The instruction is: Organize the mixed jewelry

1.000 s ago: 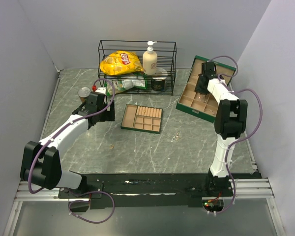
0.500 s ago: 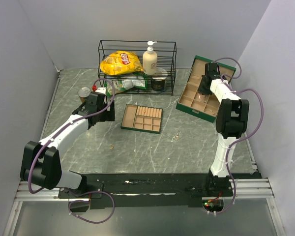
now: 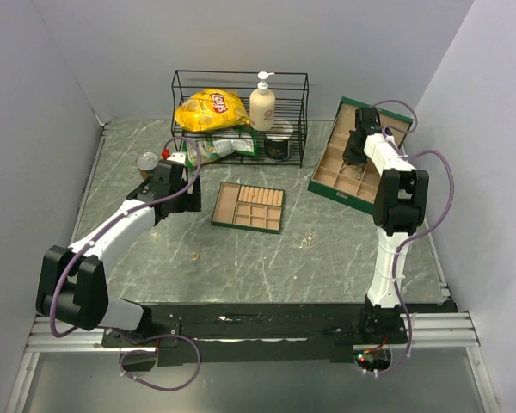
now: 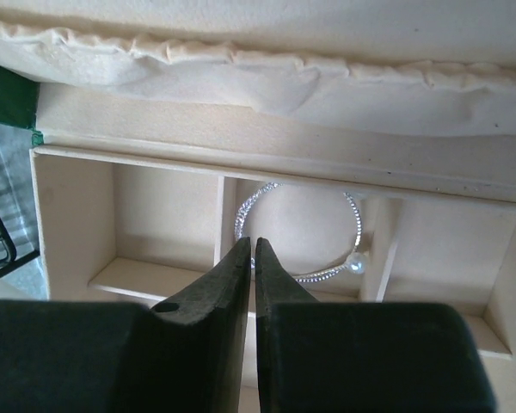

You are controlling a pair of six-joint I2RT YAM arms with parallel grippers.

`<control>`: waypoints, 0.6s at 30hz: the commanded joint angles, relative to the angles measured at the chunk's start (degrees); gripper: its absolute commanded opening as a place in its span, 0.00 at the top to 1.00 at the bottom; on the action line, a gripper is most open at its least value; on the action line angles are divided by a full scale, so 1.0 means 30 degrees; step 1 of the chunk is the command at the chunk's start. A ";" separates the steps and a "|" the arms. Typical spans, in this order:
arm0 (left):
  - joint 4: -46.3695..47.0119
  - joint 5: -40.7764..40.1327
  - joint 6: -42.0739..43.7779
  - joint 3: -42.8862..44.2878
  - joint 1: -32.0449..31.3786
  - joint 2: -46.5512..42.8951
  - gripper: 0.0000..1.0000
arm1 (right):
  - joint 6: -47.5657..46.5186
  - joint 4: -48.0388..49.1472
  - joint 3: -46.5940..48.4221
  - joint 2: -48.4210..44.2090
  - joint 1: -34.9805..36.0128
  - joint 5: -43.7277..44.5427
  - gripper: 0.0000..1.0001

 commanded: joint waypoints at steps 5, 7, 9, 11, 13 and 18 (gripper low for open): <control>0.0162 0.0114 0.0284 0.0760 0.0037 0.0020 0.04 | -0.0077 -0.0044 0.0349 -0.0370 -0.0014 -0.0185 0.84; 0.0191 0.0144 0.0284 0.0760 0.0008 -0.0126 0.04 | -0.0048 0.0103 -0.0088 -0.1072 -0.0043 -0.0595 0.81; 0.0221 0.0144 0.0284 0.0731 0.0037 -0.0214 0.04 | -0.0047 0.0366 -0.0441 -0.2035 -0.0014 -0.0831 0.77; 0.0221 -0.0001 0.0225 0.0701 0.0037 -0.0419 0.04 | -0.0018 0.0861 -0.1464 -0.2829 0.0045 -0.0861 0.71; 0.0221 -0.0207 0.0196 0.0614 0.0008 -0.0770 0.04 | 0.0011 0.1157 -0.2695 -0.4059 0.0190 -0.1007 0.66; 0.0192 -0.0822 0.0196 0.0467 0.0037 -0.1502 0.04 | 0.0128 0.2762 -0.6524 -0.7130 0.0426 -0.2147 0.62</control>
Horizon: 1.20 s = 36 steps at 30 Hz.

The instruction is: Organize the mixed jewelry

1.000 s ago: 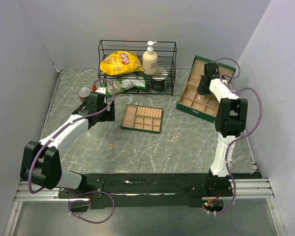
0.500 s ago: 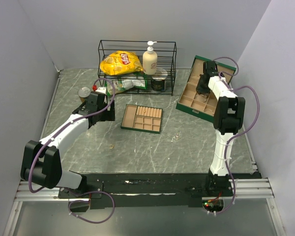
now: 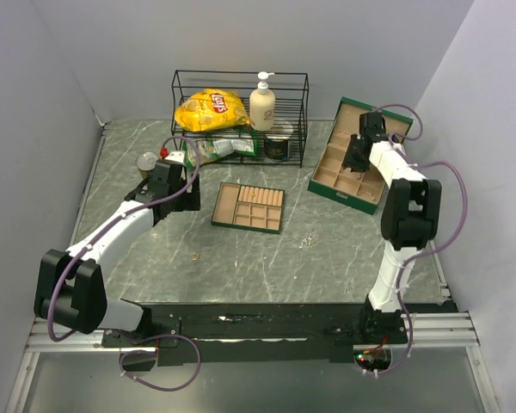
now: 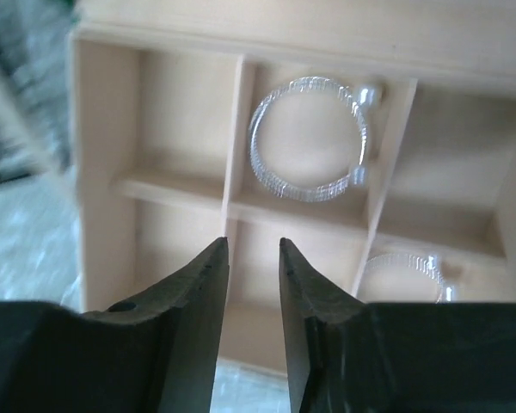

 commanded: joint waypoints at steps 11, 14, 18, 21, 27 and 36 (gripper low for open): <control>-0.0101 -0.0991 0.0108 0.0525 0.0037 -0.1520 0.04 | 0.1277 0.3513 -0.8512 -0.8955 0.3016 -0.2142 0.60; -0.0364 -0.1459 -0.0067 0.0613 0.0037 -0.1345 0.04 | 0.1715 0.3601 -0.9800 -0.9981 0.4714 -0.2082 0.60; -0.0365 -0.2309 -0.0448 0.0643 0.0037 -0.1518 0.04 | 0.2740 0.4011 -1.1323 -1.0659 0.8074 -0.2639 0.60; -0.0364 -0.3304 -0.0945 0.0584 0.0124 -0.1695 0.04 | 0.3824 0.4128 -1.1503 -1.0427 1.0189 -0.2289 0.60; -0.0482 -0.2635 -0.1883 0.0877 0.1792 -0.2047 0.04 | 0.6431 0.4071 -0.9485 -0.8408 1.5202 0.0052 0.60; -0.0394 -0.1845 -0.3083 0.0819 0.4748 -0.2984 0.04 | 0.9158 0.2666 -0.4417 -0.3193 1.9424 0.2017 0.64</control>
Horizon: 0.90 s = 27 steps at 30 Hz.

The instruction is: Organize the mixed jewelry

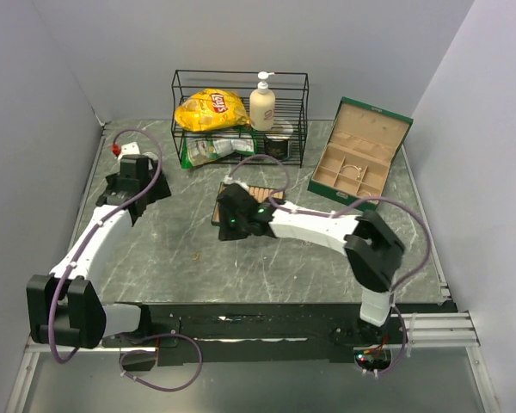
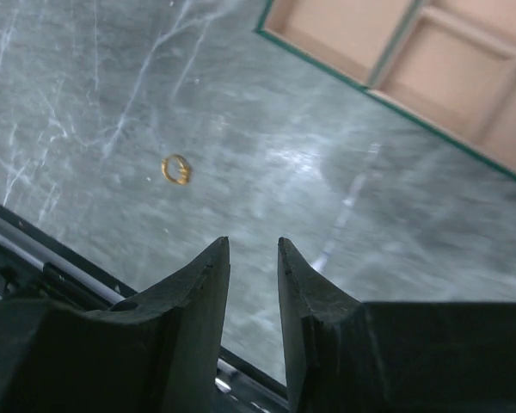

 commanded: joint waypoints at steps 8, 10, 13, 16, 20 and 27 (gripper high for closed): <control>0.0284 0.2057 -0.1661 0.0805 0.3190 -0.1355 0.04 | 0.1787 -0.2107 0.5136 0.4372 0.2457 0.2226 0.64; 0.0226 0.2115 -0.1691 0.0834 0.3483 -0.1413 0.04 | 0.1933 -0.2282 0.5518 0.4840 0.2749 0.2167 0.64; 0.0313 0.2145 -0.1691 0.0746 0.3660 -0.1677 0.04 | 0.2197 -0.2897 0.6397 0.5572 0.3013 0.2197 0.65; 0.0342 0.2204 -0.1633 0.0717 0.3748 -0.1795 0.04 | 0.2432 -0.4507 0.8209 0.6217 0.3422 0.2429 0.66; 0.0196 0.2671 -0.1573 0.0863 0.3806 -0.2116 0.04 | 0.2520 -0.5389 0.8597 0.6542 0.3659 0.2578 0.65; 0.0431 0.3169 -0.1486 0.0482 0.4011 -0.2557 0.04 | 0.2404 -0.5595 0.9211 0.7683 0.3688 0.2519 0.66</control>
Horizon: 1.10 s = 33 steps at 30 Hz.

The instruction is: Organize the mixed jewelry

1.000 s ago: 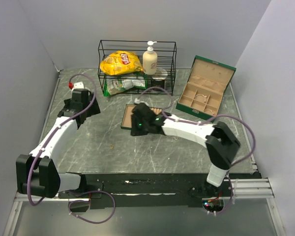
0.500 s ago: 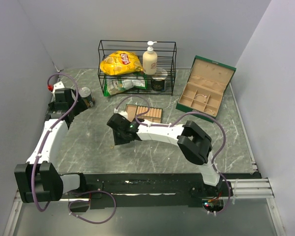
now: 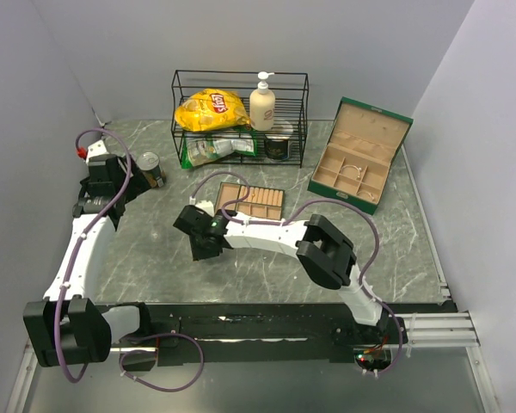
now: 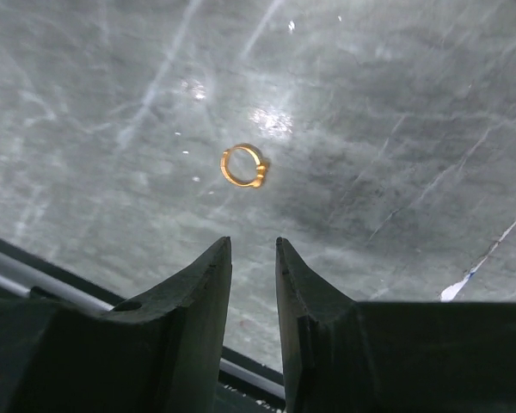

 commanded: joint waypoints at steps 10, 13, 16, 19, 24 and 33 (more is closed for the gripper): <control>0.0496 0.0876 -0.0101 0.0453 0.0150 -0.0275 0.04 | -0.0258 -0.0624 0.2960 0.1927 0.0016 0.0625 0.65; 0.0526 0.0935 -0.0102 0.0424 0.0150 -0.0216 0.04 | -0.0258 -0.0947 0.3606 0.2308 -0.0013 0.0654 0.65; 0.0555 0.0994 -0.0101 0.0423 0.0150 -0.0099 0.04 | -0.0200 -0.0860 0.3666 0.2455 -0.0042 0.0479 0.65; 0.0526 0.0936 -0.0043 0.0453 0.0150 -0.0011 0.04 | -0.0142 -0.0976 0.3637 0.2573 -0.0042 0.0508 0.66; 0.0467 0.0877 -0.0043 0.0482 0.0150 0.0077 0.04 | -0.0083 -0.1035 0.3491 0.2543 -0.0042 0.0800 0.66; 0.0496 0.1023 0.0045 0.0424 0.0150 0.0165 0.04 | 0.0034 -0.1123 0.3490 0.2660 -0.0159 0.0976 0.66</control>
